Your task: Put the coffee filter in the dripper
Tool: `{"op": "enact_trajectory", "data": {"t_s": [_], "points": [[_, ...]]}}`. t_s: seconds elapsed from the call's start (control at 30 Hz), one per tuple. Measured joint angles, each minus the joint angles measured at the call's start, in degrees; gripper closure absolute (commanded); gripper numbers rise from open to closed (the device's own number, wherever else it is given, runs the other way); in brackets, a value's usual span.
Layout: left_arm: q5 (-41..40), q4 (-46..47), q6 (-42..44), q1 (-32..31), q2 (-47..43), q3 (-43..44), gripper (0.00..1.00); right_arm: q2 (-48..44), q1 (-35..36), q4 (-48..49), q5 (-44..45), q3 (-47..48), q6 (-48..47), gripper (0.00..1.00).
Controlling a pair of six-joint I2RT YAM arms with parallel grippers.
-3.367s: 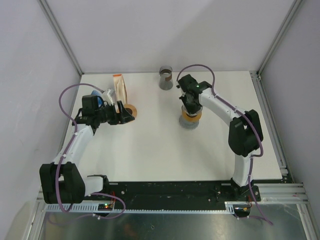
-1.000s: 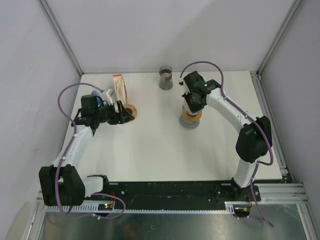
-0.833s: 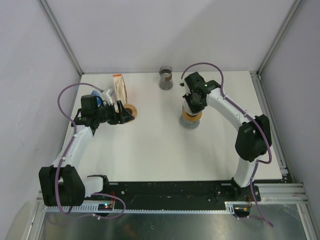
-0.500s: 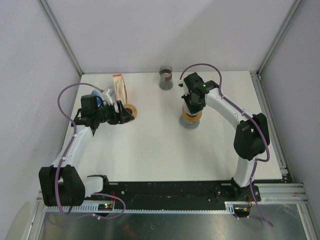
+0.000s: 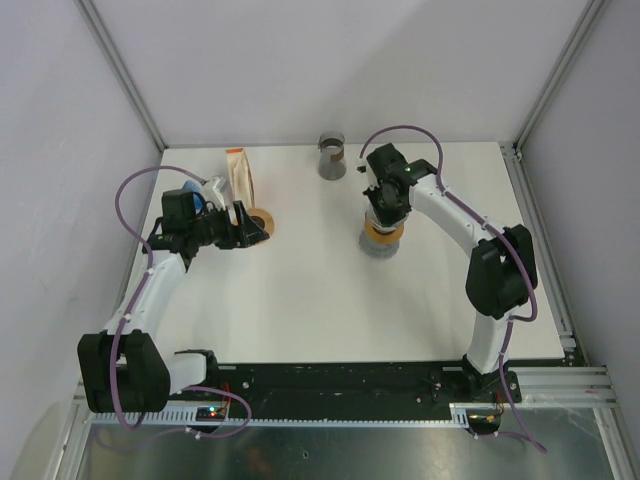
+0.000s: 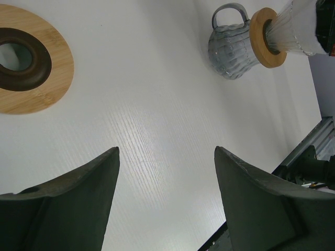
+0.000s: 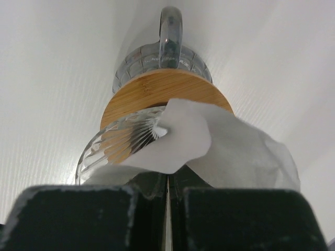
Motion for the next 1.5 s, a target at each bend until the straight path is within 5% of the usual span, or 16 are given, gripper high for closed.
{"op": "enact_trajectory", "data": {"t_s": [0.67,1.2,1.5], "points": [[-0.02,0.0,0.09,0.0,0.0,0.02,0.22,-1.31,1.05,-1.86,5.77,4.55,-0.13,0.91],[-8.79,-1.44,12.87,-4.15,0.26,7.48,0.12,-16.83,4.79,-1.73,12.41,7.65,-0.24,0.06],[-18.82,-2.36,17.55,-11.52,9.68,19.91,0.1,-29.99,3.08,7.23,11.39,-3.89,-0.26,0.01]]}}
